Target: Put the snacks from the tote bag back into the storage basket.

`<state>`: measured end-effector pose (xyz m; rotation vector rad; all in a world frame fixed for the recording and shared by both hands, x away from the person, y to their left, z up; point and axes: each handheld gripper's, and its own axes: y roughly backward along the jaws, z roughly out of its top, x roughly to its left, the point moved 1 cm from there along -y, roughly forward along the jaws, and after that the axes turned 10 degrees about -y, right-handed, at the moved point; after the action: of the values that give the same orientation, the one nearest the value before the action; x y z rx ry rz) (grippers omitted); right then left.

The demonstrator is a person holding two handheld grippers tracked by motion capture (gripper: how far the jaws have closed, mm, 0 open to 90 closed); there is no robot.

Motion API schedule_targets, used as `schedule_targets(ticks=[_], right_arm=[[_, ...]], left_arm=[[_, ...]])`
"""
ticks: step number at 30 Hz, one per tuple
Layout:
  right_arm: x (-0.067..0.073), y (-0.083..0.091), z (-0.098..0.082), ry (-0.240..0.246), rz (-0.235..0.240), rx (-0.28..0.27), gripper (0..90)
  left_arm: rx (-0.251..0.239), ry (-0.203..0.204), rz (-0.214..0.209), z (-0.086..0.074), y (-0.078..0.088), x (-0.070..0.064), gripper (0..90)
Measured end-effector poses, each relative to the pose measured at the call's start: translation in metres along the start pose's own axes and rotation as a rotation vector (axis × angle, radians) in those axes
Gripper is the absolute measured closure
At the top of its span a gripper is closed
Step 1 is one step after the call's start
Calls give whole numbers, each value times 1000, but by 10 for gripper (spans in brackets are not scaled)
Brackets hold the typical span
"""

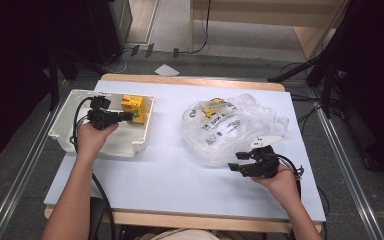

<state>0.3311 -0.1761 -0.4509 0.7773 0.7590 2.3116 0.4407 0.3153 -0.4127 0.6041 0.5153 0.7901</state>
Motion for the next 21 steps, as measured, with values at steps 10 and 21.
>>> schedule_targets(ticks=[10,21], right_arm=[[0,-1,1,4,4,4,449],[1,-2,3,10,9,7,449]], left_arm=[[-6,-37,-45,9,7,-18,646],[-18,-55,-70,17,11,-32,501]])
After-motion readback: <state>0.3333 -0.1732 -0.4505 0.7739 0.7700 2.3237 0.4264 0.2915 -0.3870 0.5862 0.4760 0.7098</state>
